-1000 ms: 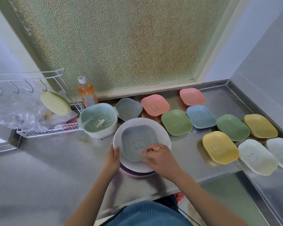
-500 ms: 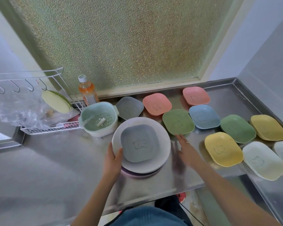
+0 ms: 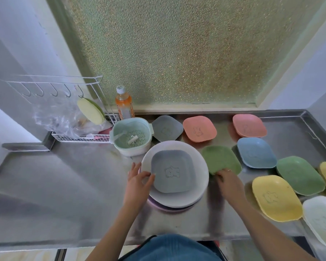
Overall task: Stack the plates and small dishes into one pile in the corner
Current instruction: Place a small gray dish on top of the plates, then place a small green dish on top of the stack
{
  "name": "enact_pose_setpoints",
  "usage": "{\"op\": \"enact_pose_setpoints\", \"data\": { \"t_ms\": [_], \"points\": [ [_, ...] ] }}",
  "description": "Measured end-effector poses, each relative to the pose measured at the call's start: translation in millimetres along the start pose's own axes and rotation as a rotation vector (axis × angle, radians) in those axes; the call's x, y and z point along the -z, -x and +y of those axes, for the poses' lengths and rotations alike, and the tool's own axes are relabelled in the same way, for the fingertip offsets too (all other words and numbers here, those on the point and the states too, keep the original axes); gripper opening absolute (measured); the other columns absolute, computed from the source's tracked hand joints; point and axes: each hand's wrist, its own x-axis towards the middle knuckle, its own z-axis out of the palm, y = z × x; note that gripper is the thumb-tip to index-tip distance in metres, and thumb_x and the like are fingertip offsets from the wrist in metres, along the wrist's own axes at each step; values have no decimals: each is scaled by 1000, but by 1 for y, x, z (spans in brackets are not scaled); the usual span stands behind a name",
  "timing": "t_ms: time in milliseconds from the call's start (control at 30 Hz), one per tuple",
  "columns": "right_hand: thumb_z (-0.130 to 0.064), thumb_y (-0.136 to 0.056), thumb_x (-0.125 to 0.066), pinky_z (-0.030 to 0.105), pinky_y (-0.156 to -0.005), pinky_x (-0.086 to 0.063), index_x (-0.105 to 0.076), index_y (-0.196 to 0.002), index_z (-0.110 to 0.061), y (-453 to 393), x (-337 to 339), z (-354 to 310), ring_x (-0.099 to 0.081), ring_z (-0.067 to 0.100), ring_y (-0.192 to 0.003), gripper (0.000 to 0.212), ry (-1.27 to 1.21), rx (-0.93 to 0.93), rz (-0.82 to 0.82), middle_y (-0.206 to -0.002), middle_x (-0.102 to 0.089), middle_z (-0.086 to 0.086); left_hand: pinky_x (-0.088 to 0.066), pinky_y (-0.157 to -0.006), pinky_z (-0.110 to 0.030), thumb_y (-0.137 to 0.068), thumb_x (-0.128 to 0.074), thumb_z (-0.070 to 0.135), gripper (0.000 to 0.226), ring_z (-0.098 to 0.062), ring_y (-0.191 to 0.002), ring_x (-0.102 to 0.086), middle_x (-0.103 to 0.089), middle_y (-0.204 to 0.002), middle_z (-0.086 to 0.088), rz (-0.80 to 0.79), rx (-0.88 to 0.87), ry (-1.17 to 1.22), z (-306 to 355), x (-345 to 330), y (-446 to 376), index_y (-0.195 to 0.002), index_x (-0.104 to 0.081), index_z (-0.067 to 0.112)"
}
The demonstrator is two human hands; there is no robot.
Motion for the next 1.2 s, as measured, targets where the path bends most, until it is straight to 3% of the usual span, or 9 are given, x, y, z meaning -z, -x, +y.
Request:
{"op": "enact_pose_setpoints", "data": {
  "t_ms": [133,267,433,600,667,833,933,1000,1200],
  "points": [
    [-22,-92,-52,39,-62,-50,-59,-99,-15,4,27,-38,-62,30,-72,13,-209,38,242,-85,-66,8,-15,-119,-45,-93,-54,28,26,-20,-147,-10,-29,-154,-3,-24,-9,-49,2,-2,-1,-96,-75,13],
    [-33,-87,-51,29,-41,-46,-66,-88,-20,33,45,-94,-58,21,-49,21,-132,415,403,-66,-66,-1,-20,-117,-37,-92,-55,25,28,-18,-147,-13,-30,-154,-6,5,9,4,1,-5,-2,-85,-76,8],
    [-32,-84,-57,21,-36,-35,-69,-87,-28,76,5,-133,-54,11,-45,12,73,705,334,-65,-64,-8,-27,-101,-21,-91,-57,21,29,-16,-145,-20,-38,-150,-7,15,32,34,5,-2,-4,-71,-75,10],
    [-31,-73,-69,19,-32,-33,-66,-86,-32,79,-18,-128,-53,14,-39,13,167,612,167,-66,-62,-8,-24,-103,-20,-93,-53,21,34,-12,-144,-21,-39,-150,-3,-15,91,189,12,2,0,-65,-68,31],
    [-37,-81,-60,20,-33,-36,-65,-91,-34,78,-18,-126,-55,13,-40,12,163,580,91,-72,-65,-10,-24,-109,-24,-93,-53,24,33,-12,-144,-21,-39,-150,-3,-6,89,223,15,2,1,-65,-67,34],
    [-45,-92,-28,30,-62,-49,-59,-119,-30,76,-5,-129,-66,20,-81,44,-101,488,-121,-105,-69,-4,-28,-109,-27,-87,-62,27,32,-16,-145,-21,-37,-150,-9,19,56,126,20,1,1,-56,-62,32],
    [-31,-90,-43,22,-46,-45,-59,-120,-28,69,14,-113,-63,11,-60,34,-153,541,113,-93,-72,-8,-27,-107,-25,-87,-63,26,32,-16,-145,-20,-37,-150,-11,20,50,118,20,2,0,-56,-64,29],
    [-26,-89,-43,22,-43,-42,-54,-121,-27,59,25,-96,-62,14,-55,34,-130,538,193,-103,-70,-7,-27,-109,-27,-87,-64,27,29,-16,-145,-20,-37,-149,-12,30,50,106,19,2,0,-58,-66,27],
    [-19,-90,-51,46,-71,-50,-25,-142,-17,-3,43,-19,-58,38,-104,58,72,13,135,-144,-39,15,-37,-104,-31,-86,-64,25,33,-20,-135,-40,-39,-149,-4,62,78,114,14,-2,-2,-53,-65,26]
  ]
}}
